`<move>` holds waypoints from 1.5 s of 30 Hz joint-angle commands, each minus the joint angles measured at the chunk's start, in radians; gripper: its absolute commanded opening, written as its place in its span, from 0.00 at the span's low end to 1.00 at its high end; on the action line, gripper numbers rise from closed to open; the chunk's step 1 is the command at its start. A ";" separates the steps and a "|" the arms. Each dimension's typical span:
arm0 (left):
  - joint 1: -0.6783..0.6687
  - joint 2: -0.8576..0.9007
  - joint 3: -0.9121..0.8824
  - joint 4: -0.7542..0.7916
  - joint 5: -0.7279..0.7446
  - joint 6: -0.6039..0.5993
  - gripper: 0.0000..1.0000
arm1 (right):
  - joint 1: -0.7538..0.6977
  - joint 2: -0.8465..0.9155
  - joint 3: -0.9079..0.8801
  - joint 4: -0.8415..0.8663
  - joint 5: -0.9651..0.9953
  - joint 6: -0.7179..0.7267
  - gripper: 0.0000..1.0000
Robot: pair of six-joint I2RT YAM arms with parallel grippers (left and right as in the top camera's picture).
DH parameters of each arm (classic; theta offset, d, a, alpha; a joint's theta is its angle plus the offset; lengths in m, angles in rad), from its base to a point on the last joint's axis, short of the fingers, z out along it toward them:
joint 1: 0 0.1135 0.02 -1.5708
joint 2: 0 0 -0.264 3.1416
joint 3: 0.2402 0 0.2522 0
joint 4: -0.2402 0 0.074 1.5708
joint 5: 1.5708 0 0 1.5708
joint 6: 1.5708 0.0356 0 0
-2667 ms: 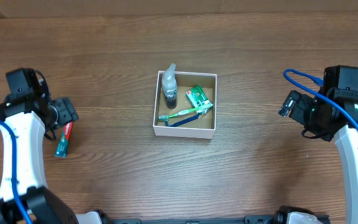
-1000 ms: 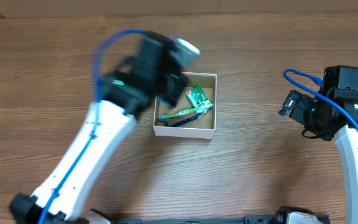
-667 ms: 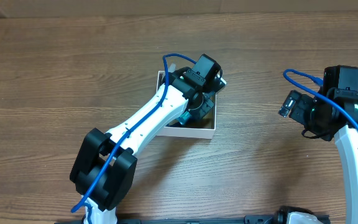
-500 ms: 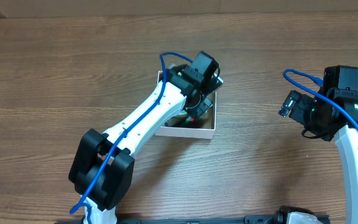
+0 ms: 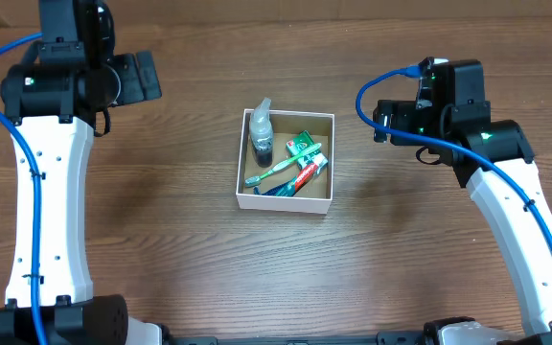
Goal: Pack container
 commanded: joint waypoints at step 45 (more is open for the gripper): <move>-0.209 -1.288 -1.204 0.043 -0.070 -0.023 1.00 | -0.013 -1.439 -0.957 0.241 0.040 0.040 1.00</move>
